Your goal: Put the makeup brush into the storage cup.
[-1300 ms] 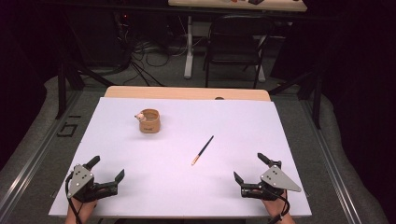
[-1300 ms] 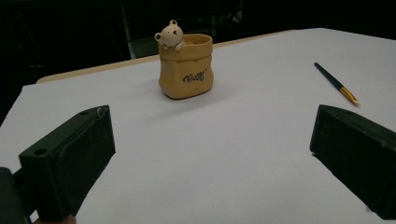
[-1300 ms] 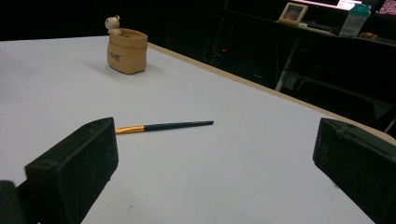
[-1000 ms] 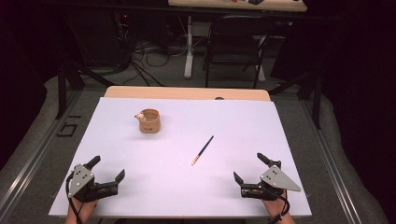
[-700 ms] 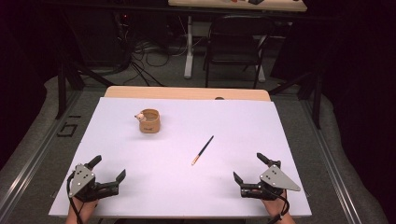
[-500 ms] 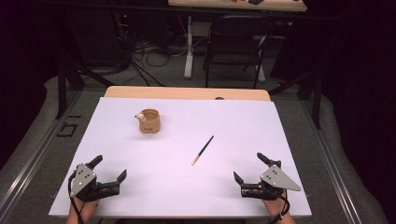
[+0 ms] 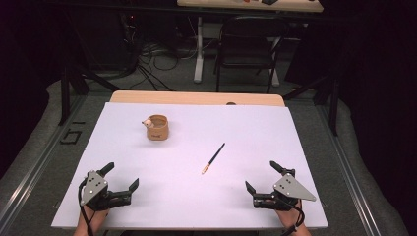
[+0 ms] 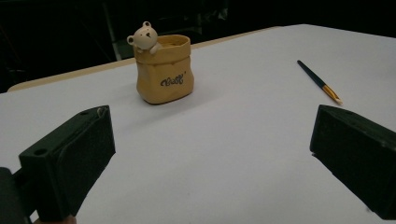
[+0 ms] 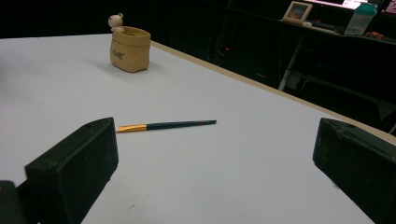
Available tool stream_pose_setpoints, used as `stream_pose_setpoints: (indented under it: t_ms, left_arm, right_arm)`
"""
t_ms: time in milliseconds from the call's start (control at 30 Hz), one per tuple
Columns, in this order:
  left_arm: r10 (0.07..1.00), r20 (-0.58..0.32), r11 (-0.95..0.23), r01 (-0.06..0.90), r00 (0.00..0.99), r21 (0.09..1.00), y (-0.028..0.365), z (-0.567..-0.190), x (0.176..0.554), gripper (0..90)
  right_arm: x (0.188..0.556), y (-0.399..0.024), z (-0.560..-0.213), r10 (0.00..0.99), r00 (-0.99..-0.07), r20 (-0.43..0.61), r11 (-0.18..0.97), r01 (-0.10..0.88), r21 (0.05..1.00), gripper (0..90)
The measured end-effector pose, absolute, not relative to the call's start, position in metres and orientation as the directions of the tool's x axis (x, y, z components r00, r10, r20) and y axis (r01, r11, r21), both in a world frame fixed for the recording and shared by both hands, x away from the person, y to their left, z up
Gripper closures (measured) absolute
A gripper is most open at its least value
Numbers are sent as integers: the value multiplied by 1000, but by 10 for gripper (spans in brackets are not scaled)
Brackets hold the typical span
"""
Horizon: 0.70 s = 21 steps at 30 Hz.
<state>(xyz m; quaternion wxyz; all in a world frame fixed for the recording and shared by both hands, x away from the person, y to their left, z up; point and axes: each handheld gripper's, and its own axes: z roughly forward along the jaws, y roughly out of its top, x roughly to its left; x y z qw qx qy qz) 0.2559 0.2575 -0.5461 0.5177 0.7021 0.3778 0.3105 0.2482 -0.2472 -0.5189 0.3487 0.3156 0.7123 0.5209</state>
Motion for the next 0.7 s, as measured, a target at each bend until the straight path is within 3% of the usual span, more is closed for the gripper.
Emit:
stream_pose_setpoints:
  t_ms: [700]
  left_arm:
    - [826, 43, -187, 201, 562, 961, 235, -546, 267, 0]
  right_arm:
    - [249, -247, -519, 811, -560, -167, 255, 83, 963, 0]
